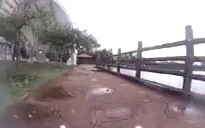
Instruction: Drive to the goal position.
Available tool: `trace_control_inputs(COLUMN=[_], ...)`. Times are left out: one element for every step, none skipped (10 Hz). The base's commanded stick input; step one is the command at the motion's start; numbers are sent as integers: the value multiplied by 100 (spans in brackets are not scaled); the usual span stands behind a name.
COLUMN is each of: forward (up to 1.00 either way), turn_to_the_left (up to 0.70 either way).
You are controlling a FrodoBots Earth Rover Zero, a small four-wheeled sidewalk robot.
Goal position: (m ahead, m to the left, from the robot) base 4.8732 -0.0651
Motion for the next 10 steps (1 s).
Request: trace_control_inputs(forward=[100, 100, 100, 100, 100, 100, 100, 100, 100, 100], turn_to_the_left=[10, 10, 10, 10, 10, 10, 10, 10, 10, 10])
